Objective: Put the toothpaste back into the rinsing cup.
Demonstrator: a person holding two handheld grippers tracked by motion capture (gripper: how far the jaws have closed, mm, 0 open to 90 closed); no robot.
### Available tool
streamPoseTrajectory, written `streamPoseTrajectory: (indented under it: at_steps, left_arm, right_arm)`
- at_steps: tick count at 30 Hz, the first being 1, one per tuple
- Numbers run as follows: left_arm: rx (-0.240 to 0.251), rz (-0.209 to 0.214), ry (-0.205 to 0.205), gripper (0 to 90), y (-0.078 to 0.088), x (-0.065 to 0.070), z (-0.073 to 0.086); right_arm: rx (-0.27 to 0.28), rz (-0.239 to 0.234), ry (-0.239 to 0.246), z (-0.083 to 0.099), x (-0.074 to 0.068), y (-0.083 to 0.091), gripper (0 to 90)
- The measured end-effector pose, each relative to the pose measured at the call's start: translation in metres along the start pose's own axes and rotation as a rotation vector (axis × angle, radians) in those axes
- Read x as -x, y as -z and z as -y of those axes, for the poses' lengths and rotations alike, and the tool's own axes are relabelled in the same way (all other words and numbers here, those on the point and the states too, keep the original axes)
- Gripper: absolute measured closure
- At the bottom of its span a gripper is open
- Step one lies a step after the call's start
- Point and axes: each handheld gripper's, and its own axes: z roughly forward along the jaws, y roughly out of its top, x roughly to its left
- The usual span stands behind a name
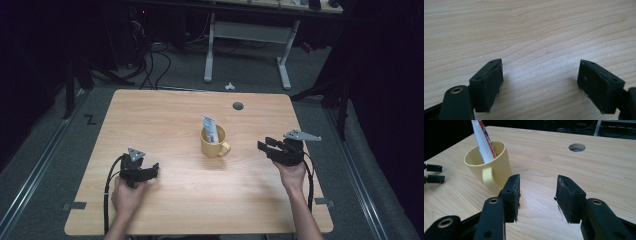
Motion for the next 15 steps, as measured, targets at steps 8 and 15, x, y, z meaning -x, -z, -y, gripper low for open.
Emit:
streamPoseTrajectory:
  at_steps: [8, 15]
  left_arm:
    - [0.000, 0.000, 0.001, 21.1, 0.000, 0.000, 0.000]
    - [0.000, 0.000, 0.001, 21.1, 0.000, 0.000, 0.000]
  right_arm:
    - [0.009, 0.006, -0.005, 0.003, 0.003, 0.007, 54.7]
    - [0.014, 0.012, -0.012, 0.006, 0.006, 0.011, 54.7]
